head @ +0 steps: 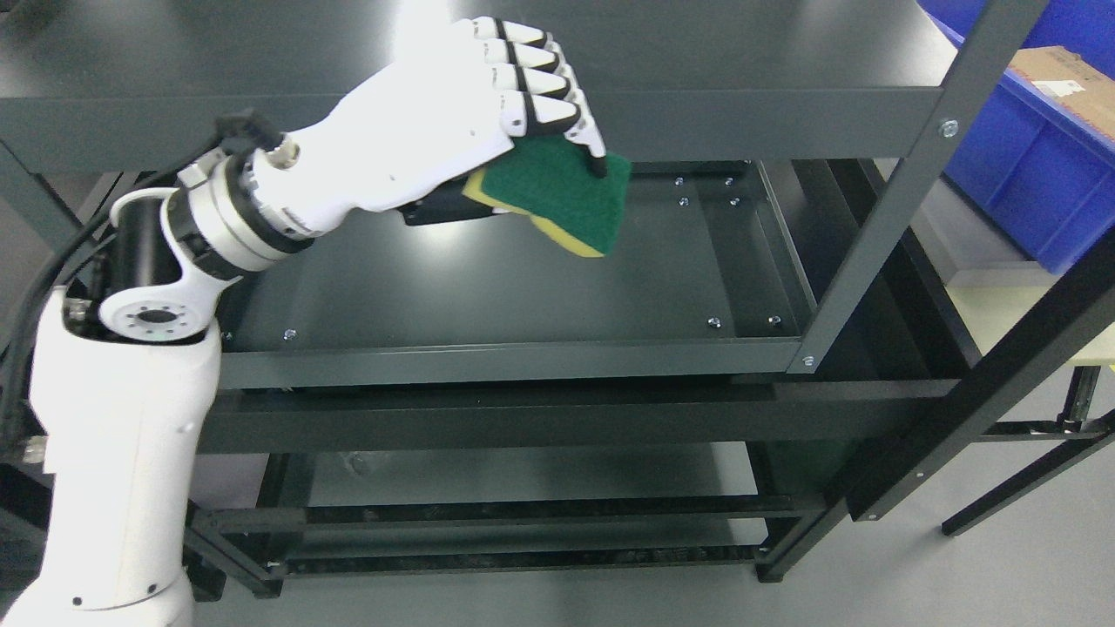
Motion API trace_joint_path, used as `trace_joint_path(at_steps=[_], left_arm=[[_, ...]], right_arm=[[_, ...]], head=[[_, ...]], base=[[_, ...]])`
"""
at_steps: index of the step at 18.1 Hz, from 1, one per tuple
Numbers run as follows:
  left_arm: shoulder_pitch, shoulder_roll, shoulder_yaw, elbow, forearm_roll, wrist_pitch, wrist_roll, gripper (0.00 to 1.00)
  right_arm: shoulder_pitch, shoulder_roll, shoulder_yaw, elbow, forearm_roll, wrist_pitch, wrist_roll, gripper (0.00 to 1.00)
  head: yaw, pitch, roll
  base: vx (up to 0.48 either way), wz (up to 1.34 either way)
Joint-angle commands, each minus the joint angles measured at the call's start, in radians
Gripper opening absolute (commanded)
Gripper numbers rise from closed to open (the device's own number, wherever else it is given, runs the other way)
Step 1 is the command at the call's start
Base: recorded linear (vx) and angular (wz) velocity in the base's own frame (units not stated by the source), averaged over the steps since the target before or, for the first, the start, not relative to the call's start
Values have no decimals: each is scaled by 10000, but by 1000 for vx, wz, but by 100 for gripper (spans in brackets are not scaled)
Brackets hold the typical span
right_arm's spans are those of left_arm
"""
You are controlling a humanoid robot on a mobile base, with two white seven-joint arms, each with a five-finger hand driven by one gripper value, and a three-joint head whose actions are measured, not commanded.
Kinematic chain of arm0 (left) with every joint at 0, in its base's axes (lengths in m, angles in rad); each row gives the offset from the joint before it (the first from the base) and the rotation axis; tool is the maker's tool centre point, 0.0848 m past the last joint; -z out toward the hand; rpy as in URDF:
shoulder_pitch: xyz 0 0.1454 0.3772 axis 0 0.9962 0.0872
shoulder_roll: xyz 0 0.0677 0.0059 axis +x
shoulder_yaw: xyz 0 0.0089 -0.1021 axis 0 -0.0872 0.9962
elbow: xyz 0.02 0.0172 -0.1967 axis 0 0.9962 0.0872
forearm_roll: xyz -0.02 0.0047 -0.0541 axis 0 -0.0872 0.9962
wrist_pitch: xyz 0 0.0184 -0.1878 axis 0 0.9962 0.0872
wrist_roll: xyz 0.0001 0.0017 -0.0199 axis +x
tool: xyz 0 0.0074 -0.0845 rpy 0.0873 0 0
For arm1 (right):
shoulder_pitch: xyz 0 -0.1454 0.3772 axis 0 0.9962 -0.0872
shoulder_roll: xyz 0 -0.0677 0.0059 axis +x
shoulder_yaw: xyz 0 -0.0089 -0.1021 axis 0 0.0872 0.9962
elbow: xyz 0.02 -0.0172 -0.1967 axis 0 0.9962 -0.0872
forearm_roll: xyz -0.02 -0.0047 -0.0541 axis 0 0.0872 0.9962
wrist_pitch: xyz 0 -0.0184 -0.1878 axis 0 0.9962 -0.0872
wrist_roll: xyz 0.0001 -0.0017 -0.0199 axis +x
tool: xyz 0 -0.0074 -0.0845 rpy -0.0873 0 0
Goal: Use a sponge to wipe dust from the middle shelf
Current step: 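Press the sponge onto the middle shelf and sweep it toward the left arm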
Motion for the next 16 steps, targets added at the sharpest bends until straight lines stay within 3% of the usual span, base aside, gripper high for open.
trace_joint_path(at_steps=[1, 6, 9, 12, 16], left_arm=[[1523, 3680, 2237, -213, 1798, -1, -1, 0], [2706, 5490, 4245, -167, 2981, -1, -17, 0], [3793, 6151, 5549, -167, 3517, -1, -17, 0], [4578, 6429, 6273, -152, 3902, -1, -32, 0], [4702, 6369, 6198, -167, 3949, -1, -1, 0]], right_arm=[[-1, -175, -6, -175, 0, 7, -8, 100], [-1, -175, -6, -175, 0, 7, -8, 100], [-1, -175, 9, -175, 0, 7, -8, 100], [-1, -175, -6, -175, 0, 7, -8, 100], [-1, -175, -6, -175, 0, 7, -8, 100]], head=[[0, 0, 0], [0, 0, 0], [0, 0, 0], [0, 0, 0], [0, 0, 0]], base=[[0, 0], [0, 0], [0, 0], [0, 0], [0, 0]])
